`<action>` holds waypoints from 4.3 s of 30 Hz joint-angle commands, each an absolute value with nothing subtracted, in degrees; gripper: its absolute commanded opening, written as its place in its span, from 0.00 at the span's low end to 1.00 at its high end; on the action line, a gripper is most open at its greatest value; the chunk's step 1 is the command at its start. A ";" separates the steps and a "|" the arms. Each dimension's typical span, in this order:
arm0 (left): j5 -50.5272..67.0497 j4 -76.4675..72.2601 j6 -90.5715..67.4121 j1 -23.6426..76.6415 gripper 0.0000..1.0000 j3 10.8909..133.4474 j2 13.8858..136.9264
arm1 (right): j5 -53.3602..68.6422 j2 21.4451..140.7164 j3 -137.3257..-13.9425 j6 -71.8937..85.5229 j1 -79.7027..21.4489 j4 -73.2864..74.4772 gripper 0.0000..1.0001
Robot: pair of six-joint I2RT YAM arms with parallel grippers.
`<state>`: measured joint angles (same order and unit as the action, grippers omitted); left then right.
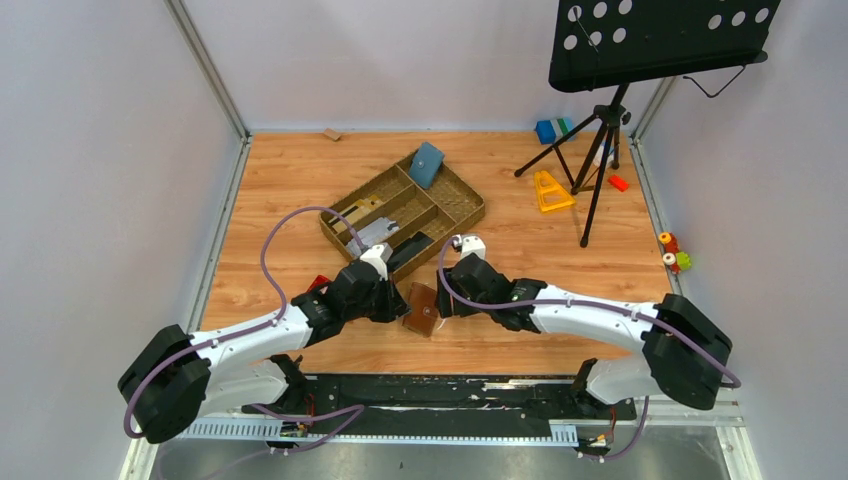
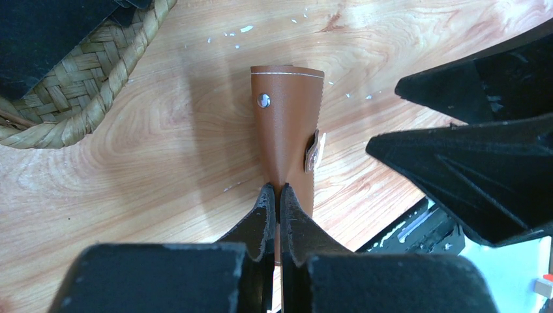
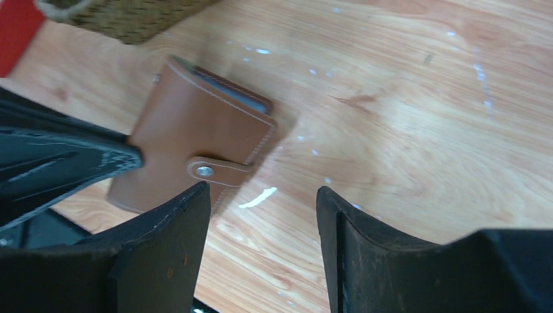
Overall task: Take the credit cards out of the card holder
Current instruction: Open the card holder at the center of the board.
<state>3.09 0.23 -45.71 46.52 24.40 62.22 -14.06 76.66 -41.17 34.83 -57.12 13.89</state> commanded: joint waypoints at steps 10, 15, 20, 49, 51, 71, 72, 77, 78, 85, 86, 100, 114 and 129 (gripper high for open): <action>4.24 -4.03 -46.50 46.58 0.00 24.17 61.61 | -12.63 85.78 -46.32 35.38 -58.96 11.40 0.58; 3.91 -3.75 -46.24 46.58 0.00 24.08 61.56 | -17.03 85.85 -45.17 35.68 -58.97 15.63 0.54; 3.39 -3.11 -45.92 46.58 0.00 24.21 61.26 | -20.39 84.23 -44.34 35.49 -58.89 18.94 0.52; 3.73 -3.81 -46.60 46.58 0.00 24.10 61.27 | -22.84 91.27 -50.50 36.07 -61.06 21.50 0.49; 3.36 -3.38 -46.52 46.58 0.00 24.08 61.05 | -24.77 90.23 -49.78 36.40 -61.08 22.68 0.48; 3.91 -2.72 -46.04 46.58 0.00 23.86 61.71 | -24.34 78.14 -41.89 32.18 -58.48 18.99 0.46; 4.04 -2.71 -45.87 46.58 0.00 23.97 61.92 | -23.48 76.86 -41.31 31.87 -58.11 18.38 0.46; 4.72 -2.91 -45.45 46.58 0.00 24.24 62.80 | -17.11 75.21 -40.25 30.88 -53.22 18.25 0.46; 4.82 -2.93 -45.37 46.58 0.00 24.18 62.97 | -15.65 75.19 -40.07 30.47 -52.29 18.05 0.45; 5.04 -2.88 -45.24 46.58 0.00 24.08 62.77 | -4.92 70.62 -35.72 26.36 -51.27 8.62 0.46; 5.06 -2.96 -45.18 46.58 0.00 24.08 62.77 | -3.60 69.99 -34.82 26.22 -51.31 7.08 0.47; 5.84 -3.90 -45.29 47.02 0.00 24.28 62.55 | 0.05 69.85 -35.21 27.53 -51.76 2.54 0.99; 5.98 -4.32 -45.35 47.42 0.00 24.43 62.75 | -1.76 78.24 -39.94 28.51 -54.58 1.01 0.79; 5.50 -3.31 -45.08 47.54 0.00 25.13 62.93 | -5.22 80.50 -40.07 29.98 -54.58 7.68 0.51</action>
<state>5.67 -1.50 -45.93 47.24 23.83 62.89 -2.79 80.12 -38.30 28.77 -54.35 4.89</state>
